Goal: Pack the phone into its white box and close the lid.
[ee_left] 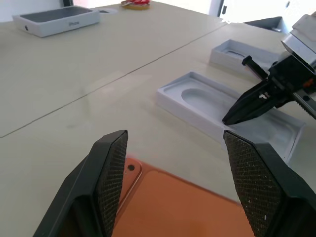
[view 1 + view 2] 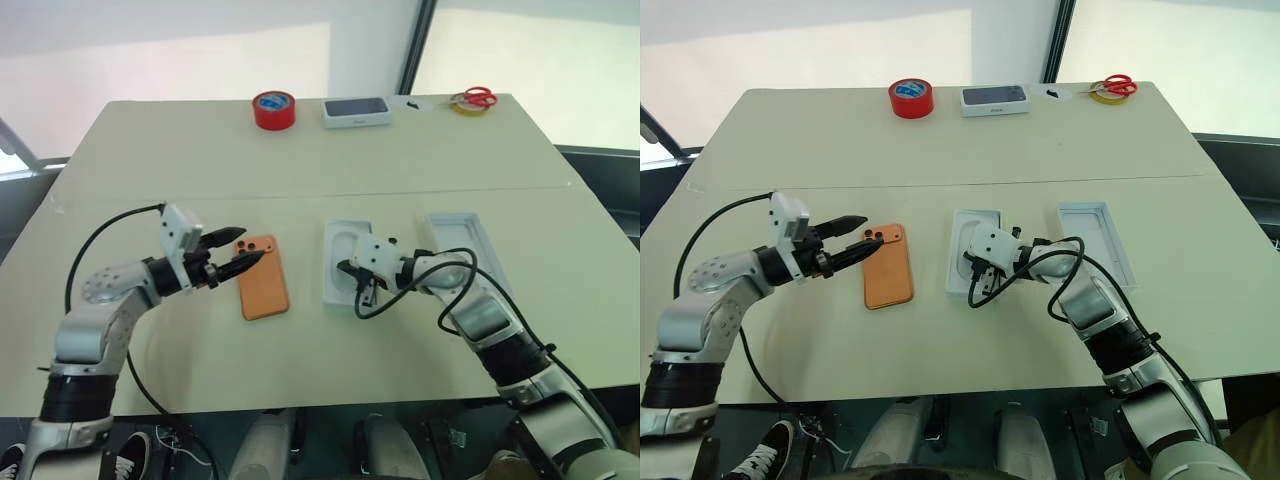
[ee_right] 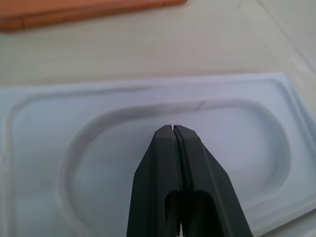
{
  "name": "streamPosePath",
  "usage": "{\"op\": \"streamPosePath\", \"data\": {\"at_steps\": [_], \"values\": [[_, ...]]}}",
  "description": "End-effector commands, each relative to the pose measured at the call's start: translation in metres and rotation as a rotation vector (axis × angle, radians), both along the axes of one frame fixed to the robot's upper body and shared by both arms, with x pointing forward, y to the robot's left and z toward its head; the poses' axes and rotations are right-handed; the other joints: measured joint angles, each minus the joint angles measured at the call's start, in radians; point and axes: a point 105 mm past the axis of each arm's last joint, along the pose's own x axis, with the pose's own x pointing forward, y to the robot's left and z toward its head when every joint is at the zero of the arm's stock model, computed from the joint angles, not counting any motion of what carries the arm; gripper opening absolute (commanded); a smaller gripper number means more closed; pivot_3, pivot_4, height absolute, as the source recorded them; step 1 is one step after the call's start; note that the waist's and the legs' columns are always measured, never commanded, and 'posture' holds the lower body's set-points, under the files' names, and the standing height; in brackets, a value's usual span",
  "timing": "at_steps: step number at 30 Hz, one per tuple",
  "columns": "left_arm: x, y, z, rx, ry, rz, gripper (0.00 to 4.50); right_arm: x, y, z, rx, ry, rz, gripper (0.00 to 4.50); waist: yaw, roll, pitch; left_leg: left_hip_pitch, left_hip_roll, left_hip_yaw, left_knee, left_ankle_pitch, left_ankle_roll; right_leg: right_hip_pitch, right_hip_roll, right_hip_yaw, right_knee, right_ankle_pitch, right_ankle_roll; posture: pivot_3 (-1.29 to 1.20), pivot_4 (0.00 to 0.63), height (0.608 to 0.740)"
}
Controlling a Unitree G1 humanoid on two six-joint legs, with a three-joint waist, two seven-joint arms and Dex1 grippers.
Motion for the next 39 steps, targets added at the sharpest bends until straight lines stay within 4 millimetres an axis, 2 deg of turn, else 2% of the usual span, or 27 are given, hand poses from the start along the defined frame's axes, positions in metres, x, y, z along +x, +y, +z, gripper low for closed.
{"op": "streamPosePath", "data": {"at_steps": [1, 5, 9, 13, 19, 22, 26, 29, 32, 39], "values": [[-0.005, 0.004, 0.008, 0.04, -0.085, 0.019, 3.27, -0.001, -0.012, -0.005, -0.121, -0.008, 0.028, 0.04, 0.003, 0.0, 0.0, 0.0, 0.0, 0.0, 0.0, 0.0, 0.0, 0.0, 0.0, 0.0, 0.0, 0.0, 0.0, 0.0, 0.15, 0.738], [-0.009, 0.007, 0.004, 0.019, -0.067, 0.038, 3.27, -0.002, -0.019, -0.004, -0.162, 0.003, 0.043, 0.04, 0.007, 0.0, 0.0, 0.0, 0.0, 0.0, 0.0, 0.0, 0.0, 0.0, 0.0, 0.0, 0.0, 0.0, 0.0, 0.0, 0.15, 0.738], [-0.007, 0.009, 0.002, -0.003, -0.012, 0.061, 3.27, -0.007, 0.001, 0.009, -0.057, 0.003, 0.09, 0.04, 0.005, 0.0, 0.0, 0.0, 0.0, 0.0, 0.0, 0.0, 0.0, 0.0, 0.0, 0.0, 0.0, 0.0, 0.0, 0.0, 0.15, 0.738], [-0.009, 0.019, -0.018, -0.04, 0.212, 0.103, 3.27, -0.004, 0.007, 0.008, -0.063, -0.024, 0.093, 0.04, -0.001, 0.0, 0.0, 0.0, 0.0, 0.0, 0.0, 0.0, 0.0, 0.0, 0.0, 0.0, 0.001, 0.0, 0.0, 0.0, 0.15, 0.738], [-0.006, 0.051, -0.025, -0.256, 0.505, 0.26, 3.27, 0.016, 0.027, 0.057, 0.128, -0.111, 0.055, 0.04, -0.015, -0.001, 0.0, 0.0, 0.0, 0.0, 0.0, 0.001, -0.001, -0.002, 0.001, 0.0, 0.005, 0.0, 0.0, 0.0, 0.15, 0.738], [-0.009, 0.051, -0.024, -0.344, 0.576, 0.267, 3.27, 0.016, 0.049, 0.07, 0.161, -0.124, 0.113, 0.04, -0.017, -0.001, 0.0, 0.0, 0.0, 0.0, 0.0, 0.001, -0.001, -0.004, 0.001, 0.0, 0.008, 0.0, 0.0, 0.0, 0.15, 0.738], [-0.003, 0.055, -0.043, -0.388, 0.695, 0.379, 3.27, 0.012, 0.078, 0.061, 0.089, -0.107, 0.191, 0.04, -0.015, -0.001, 0.0, 0.0, 0.0, 0.0, 0.001, 0.002, -0.002, -0.004, 0.001, 0.0, 0.01, 0.0, 0.0, 0.0, 0.15, 0.738], [-0.003, 0.046, -0.047, -0.393, 0.732, 0.383, 3.27, 0.01, 0.091, 0.049, -0.007, -0.105, 0.225, 0.04, -0.013, -0.002, 0.0, 0.0, 0.0, 0.0, 0.001, 0.004, -0.005, -0.004, 0.001, 0.0, 0.012, 0.0, 0.0, 0.0, 0.15, 0.738], [-0.007, 0.035, -0.046, -0.413, 0.762, 0.352, 3.27, 0.007, 0.098, 0.037, -0.084, -0.054, 0.256, 0.04, -0.014, -0.002, 0.0, 0.0, 0.0, 0.0, 0.001, 0.004, -0.006, -0.005, 0.001, 0.0, 0.012, 0.0, 0.0, 0.0, 0.15, 0.738], [-0.017, 0.027, -0.061, -0.405, 0.866, 0.358, 3.27, 0.007, 0.103, 0.022, -0.148, -0.026, 0.281, 0.04, -0.017, -0.002, -0.001, 0.0, 0.0, 0.0, 0.001, 0.005, -0.007, -0.005, 0.001, 0.0, 0.012, 0.0, 0.0, 0.0, 0.15, 0.738]]}}
